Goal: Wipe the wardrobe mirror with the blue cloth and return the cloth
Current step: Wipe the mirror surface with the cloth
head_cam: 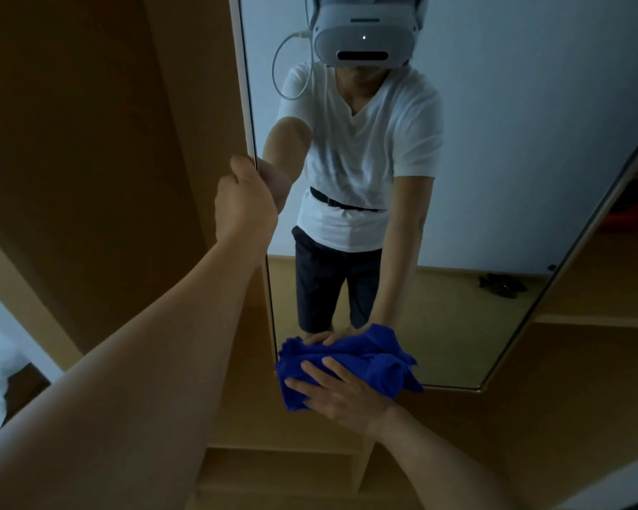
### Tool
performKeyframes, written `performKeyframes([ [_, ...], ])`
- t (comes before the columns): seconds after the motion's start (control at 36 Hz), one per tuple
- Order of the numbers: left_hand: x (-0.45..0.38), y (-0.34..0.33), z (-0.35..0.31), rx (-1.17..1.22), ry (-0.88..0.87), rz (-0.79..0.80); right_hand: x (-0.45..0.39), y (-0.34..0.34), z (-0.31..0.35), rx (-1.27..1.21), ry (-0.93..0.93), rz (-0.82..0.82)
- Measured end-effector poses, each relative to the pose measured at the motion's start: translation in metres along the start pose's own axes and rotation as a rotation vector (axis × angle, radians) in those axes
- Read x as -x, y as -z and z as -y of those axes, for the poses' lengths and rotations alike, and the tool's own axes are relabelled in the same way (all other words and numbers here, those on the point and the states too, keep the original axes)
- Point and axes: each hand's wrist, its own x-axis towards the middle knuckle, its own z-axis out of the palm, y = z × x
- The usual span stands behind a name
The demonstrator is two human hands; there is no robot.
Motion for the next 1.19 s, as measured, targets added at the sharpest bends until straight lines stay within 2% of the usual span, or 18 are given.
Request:
performKeyframes([
  [0.19, -0.002, -0.003, 0.002, 0.016, 0.014, -0.055, 0.042, -0.009, -0.008, -0.004, 0.007, 0.025],
  [0.36, -0.003, -0.003, -0.002, -0.003, 0.085, -0.092, 0.04, 0.0, -0.019, 0.001, 0.058, 0.099],
  [0.44, 0.0, 0.001, -0.002, -0.019, 0.097, -0.081, 0.027, 0.014, -0.033, 0.013, 0.042, 0.01],
  [0.56, 0.01, 0.007, -0.004, -0.02, 0.083, -0.037, 0.0, 0.05, -0.065, -0.023, -0.074, -0.151],
  [0.67, 0.013, 0.01, -0.006, -0.037, 0.086, -0.014, -0.025, 0.075, -0.08, -0.049, -0.185, -0.191],
  [0.78, 0.012, 0.007, -0.002, -0.048, 0.054, -0.018, -0.03, 0.065, -0.064, -0.052, -0.231, -0.204],
  [1.0, -0.004, -0.007, 0.0, 0.085, 0.125, -0.133, 0.017, -0.002, -0.014, 0.041, -0.042, -0.031],
  [1.19, -0.001, -0.001, 0.006, 0.068, 0.077, -0.118, 0.09, -0.03, -0.024, 0.025, 0.031, 0.104],
])
